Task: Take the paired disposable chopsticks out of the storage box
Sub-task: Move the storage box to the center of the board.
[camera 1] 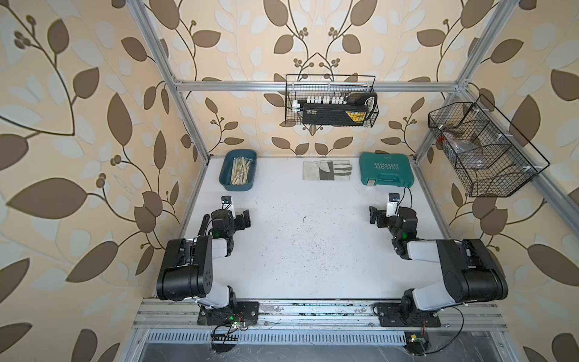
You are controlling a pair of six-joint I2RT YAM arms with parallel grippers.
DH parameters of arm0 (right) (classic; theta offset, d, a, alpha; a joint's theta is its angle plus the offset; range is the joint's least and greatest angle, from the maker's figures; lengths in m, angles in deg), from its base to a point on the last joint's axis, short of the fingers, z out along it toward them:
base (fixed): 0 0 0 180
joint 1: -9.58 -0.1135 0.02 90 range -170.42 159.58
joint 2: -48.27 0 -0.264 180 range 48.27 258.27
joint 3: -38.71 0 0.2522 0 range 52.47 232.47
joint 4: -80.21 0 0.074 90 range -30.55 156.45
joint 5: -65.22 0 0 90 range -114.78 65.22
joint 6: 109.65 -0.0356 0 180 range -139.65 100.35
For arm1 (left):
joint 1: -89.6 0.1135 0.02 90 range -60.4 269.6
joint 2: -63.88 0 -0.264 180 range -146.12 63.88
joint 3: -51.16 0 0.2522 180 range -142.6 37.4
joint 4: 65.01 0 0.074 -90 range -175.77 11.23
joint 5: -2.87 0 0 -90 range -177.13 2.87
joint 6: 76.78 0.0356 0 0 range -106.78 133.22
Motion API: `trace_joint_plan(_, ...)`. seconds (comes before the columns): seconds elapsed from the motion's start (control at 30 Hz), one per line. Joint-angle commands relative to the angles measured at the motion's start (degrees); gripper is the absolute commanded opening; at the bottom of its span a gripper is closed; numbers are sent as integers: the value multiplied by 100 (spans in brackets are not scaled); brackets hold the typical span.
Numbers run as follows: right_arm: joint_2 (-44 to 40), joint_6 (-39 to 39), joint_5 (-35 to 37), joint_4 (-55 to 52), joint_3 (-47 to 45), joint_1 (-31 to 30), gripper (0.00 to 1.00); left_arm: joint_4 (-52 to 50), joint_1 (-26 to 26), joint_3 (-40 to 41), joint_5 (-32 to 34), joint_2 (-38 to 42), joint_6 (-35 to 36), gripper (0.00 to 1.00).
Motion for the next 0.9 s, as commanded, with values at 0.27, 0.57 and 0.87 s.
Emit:
trace_joint_plan(0.27, 36, -5, 70, -66, 124, -29, 100, 41, 14, -187, 73, 26, 8, 99)
trace_joint_plan(0.57, 31, -5, 67, -59, 124, -31, 100, 31, 11, -186, 62, 26, 8, 99)
trace_joint_plan(0.87, -166, -99, 254, -352, 281, -13, 100, -224, 61, -309, -7, 185, 11, 99)
